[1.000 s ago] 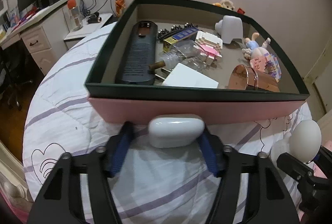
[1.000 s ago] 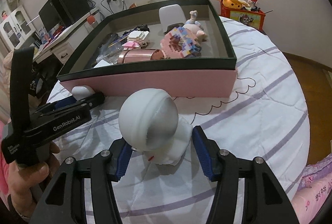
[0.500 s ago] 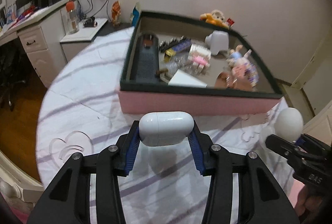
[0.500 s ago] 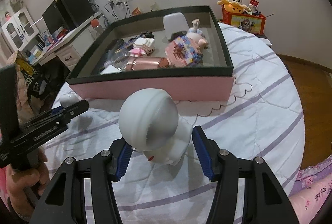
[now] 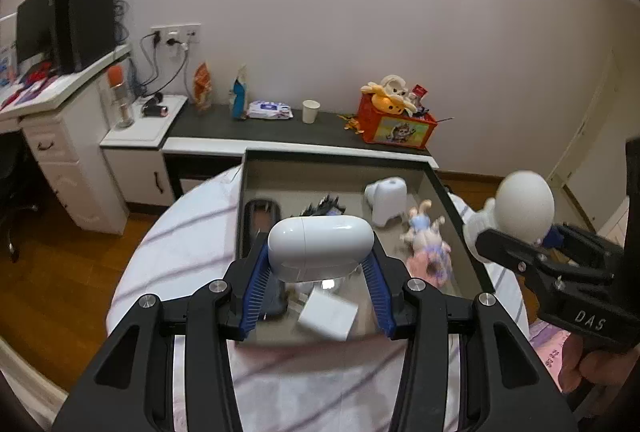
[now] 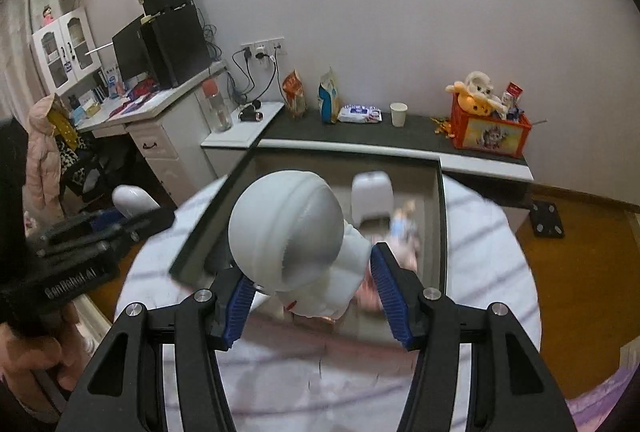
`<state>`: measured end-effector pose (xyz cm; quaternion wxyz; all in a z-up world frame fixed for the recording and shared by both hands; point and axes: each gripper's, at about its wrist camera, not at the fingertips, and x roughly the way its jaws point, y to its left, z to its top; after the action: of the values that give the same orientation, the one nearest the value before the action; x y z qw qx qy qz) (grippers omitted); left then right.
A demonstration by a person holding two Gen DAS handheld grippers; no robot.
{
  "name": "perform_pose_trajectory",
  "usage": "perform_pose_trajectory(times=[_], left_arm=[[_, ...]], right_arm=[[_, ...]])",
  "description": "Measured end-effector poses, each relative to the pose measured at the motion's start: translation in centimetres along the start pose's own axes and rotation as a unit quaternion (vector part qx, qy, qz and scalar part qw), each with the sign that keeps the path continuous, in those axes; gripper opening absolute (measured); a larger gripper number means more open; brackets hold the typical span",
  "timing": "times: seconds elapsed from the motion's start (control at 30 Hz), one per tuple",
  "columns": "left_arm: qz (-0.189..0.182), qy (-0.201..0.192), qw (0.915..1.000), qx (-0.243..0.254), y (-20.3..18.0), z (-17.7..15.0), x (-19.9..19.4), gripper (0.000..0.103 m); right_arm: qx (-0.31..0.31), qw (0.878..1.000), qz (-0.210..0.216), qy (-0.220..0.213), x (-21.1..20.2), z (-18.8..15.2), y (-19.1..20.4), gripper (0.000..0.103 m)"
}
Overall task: Organize rigid objects
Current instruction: 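Carry the earbud case into the box with the left tool while the right tool places the white figure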
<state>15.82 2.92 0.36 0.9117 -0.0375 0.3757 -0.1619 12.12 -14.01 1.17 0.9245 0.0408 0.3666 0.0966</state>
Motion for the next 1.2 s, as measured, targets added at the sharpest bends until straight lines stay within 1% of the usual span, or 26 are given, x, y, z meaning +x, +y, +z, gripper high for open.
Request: perform_pose_trajectory(times=[0.1,0.17,0.2,0.27,0.4,0.43,0.6,0.73,0.77,0.8,0.83,0.87,0.93,1.0,1.07,1.17,1.2], left_arm=[[0.000,0.011,0.9999,0.007,-0.5,1.6,2.4,0.046],[0.000,0.026,0.9996,0.007,-0.6,2.3,4.4,0.046],[0.001,0.035,0.9994,0.006,-0.6,2.5,5.5,0.046],[0.006,0.051,0.9986,0.009,-0.6,2.6,7.6,0.046],[0.010,0.084,0.9963,0.013,-0.8,1.7,11.2,0.046],[0.010,0.092,0.9956,0.012,-0.8,1.4,12.0,0.046],[0.012,0.110,0.9938,0.013,-0.7,0.8,13.7,0.046],[0.031,0.115,0.9926,0.022,-0.9,0.7,14.0,0.047],[0.035,0.116,0.9924,0.023,-0.9,0.7,14.0,0.050],[0.037,0.115,0.9923,0.025,-1.1,0.6,13.8,0.059],[0.044,0.115,0.9921,0.026,-1.1,0.6,13.7,0.061],[0.052,0.113,0.9919,0.026,-1.0,0.6,13.5,0.066],[0.057,0.111,0.9920,0.022,-0.6,0.6,13.2,0.072],[0.063,0.110,0.9918,0.017,-0.1,0.6,12.8,0.084],[0.069,0.108,0.9916,0.019,0.1,0.6,12.4,0.089],[0.076,0.109,0.9910,0.022,0.1,0.5,11.6,0.092],[0.076,0.109,0.9909,0.020,0.1,0.3,11.3,0.094]], right_arm=[[-0.008,1.000,-0.007,0.024,2.3,2.0,-0.4,0.057],[-0.012,0.999,-0.013,0.039,3.8,2.6,-0.6,0.057],[-0.012,0.998,-0.017,0.054,5.2,2.8,-1.0,0.057],[-0.009,0.997,-0.018,0.074,6.8,2.5,-1.6,0.057],[0.001,0.994,-0.015,0.112,10.3,1.4,-2.6,0.057],[0.002,0.993,-0.014,0.116,10.6,1.3,-2.8,0.057],[0.005,0.991,-0.014,0.130,11.8,0.6,-3.3,0.058],[-0.003,0.991,-0.020,0.131,12.0,0.7,-3.2,0.058],[-0.003,0.991,-0.020,0.131,12.0,0.7,-3.2,0.058],[-0.002,0.991,-0.020,0.129,12.0,0.6,-3.3,0.058],[-0.001,0.992,-0.019,0.128,12.0,0.7,-3.2,0.061],[-0.001,0.992,-0.023,0.127,11.9,0.7,-3.3,0.063],[-0.001,0.992,-0.029,0.122,11.6,0.7,-3.3,0.073],[-0.003,0.992,-0.030,0.121,11.3,0.7,-3.3,0.081],[-0.007,0.992,-0.033,0.124,11.2,0.7,-3.3,0.081],[-0.008,0.991,-0.042,0.124,10.6,0.6,-3.1,0.086],[-0.006,0.991,-0.046,0.122,10.3,0.5,-3.1,0.090]])
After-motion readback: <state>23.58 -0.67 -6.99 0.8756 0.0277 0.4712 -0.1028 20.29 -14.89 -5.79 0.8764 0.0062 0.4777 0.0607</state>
